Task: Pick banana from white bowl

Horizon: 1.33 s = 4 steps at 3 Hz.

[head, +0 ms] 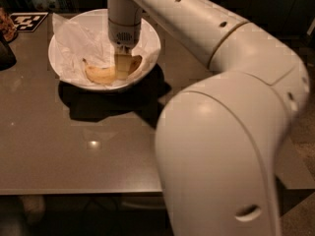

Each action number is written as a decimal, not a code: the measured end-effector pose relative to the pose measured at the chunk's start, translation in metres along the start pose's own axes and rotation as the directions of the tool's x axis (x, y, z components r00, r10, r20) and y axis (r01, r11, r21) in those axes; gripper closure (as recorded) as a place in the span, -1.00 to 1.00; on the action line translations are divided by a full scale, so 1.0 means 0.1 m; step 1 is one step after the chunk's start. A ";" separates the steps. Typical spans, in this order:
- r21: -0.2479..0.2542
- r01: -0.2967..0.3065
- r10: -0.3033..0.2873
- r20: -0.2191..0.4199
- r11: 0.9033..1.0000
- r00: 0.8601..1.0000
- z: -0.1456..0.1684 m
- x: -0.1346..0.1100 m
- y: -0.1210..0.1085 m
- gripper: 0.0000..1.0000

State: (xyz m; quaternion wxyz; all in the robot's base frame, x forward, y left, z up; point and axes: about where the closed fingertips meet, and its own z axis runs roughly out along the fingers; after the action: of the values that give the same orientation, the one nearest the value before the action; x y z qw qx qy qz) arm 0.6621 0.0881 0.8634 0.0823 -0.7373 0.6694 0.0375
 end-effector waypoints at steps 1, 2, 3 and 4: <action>0.103 0.036 -0.044 0.073 0.994 0.996 -0.34 -0.01 0.18 1.00; 0.155 0.069 -0.087 0.112 0.985 0.990 -0.56 -0.04 0.34 1.00; 0.186 0.100 -0.128 0.146 0.978 0.981 -0.71 -0.05 0.48 1.00; 0.234 0.124 -0.172 0.198 0.964 0.965 -0.98 -0.02 0.79 1.00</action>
Offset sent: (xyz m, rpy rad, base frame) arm -0.0579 -0.0147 0.0793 0.1749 -0.2071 0.0923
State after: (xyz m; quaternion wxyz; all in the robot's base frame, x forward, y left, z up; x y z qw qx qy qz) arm 0.5778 0.0666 0.9542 0.2383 -0.7635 0.5992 0.0368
